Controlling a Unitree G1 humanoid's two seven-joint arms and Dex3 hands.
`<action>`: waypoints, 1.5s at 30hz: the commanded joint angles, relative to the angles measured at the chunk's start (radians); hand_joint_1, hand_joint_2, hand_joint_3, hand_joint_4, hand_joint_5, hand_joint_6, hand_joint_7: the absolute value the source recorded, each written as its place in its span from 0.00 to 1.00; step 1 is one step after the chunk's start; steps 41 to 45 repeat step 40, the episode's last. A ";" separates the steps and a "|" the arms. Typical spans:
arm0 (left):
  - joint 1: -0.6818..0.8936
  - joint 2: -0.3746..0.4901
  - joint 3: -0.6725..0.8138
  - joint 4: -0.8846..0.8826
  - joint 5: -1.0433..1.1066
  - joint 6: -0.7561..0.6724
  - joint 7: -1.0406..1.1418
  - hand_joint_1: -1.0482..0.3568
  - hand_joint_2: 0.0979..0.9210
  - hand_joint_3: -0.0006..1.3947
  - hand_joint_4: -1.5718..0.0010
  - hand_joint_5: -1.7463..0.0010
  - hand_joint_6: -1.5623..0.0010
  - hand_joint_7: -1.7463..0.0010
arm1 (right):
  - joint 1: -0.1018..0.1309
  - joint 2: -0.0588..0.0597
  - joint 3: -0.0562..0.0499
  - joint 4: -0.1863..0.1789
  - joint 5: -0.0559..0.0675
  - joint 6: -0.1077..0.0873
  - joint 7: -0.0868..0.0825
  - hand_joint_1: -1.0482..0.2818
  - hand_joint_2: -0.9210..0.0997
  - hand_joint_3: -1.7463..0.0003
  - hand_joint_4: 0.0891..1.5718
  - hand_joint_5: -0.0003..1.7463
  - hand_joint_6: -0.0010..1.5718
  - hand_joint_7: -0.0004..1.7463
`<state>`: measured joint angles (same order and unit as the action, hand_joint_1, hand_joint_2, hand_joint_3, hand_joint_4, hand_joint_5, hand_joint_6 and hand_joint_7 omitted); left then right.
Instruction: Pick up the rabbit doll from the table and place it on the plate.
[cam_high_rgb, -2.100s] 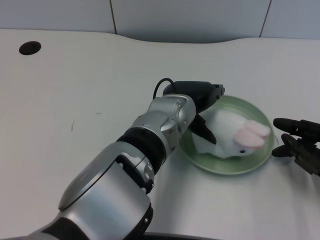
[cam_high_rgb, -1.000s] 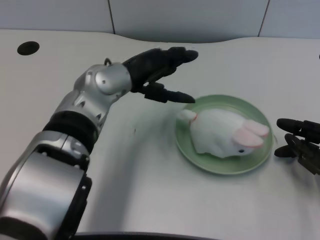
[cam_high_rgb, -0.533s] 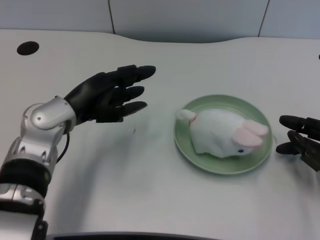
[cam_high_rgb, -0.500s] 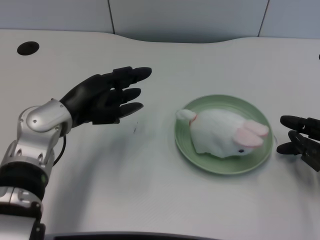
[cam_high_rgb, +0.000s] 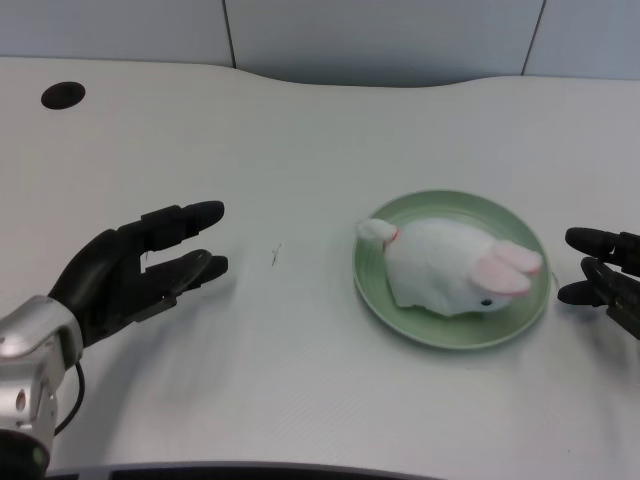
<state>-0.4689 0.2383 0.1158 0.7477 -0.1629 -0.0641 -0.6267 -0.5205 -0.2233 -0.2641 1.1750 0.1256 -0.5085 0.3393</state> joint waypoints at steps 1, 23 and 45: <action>0.068 -0.015 0.011 -0.070 -0.006 0.015 0.068 0.25 1.00 0.30 0.66 0.69 0.67 0.98 | -0.010 -0.019 -0.001 0.007 0.000 0.003 -0.008 0.49 0.00 0.85 0.42 0.50 0.63 0.01; 0.190 -0.063 -0.027 -0.083 0.085 -0.050 0.297 0.37 1.00 0.44 0.70 0.00 0.85 0.00 | -0.026 -0.025 -0.009 0.034 -0.002 -0.009 -0.009 0.48 0.00 0.86 0.44 0.49 0.62 0.00; 0.125 -0.073 -0.002 0.015 0.072 -0.072 0.318 0.39 1.00 0.43 0.65 0.00 0.79 0.00 | -0.051 -0.031 -0.010 0.069 -0.015 0.005 -0.037 0.47 0.00 0.86 0.45 0.46 0.62 0.00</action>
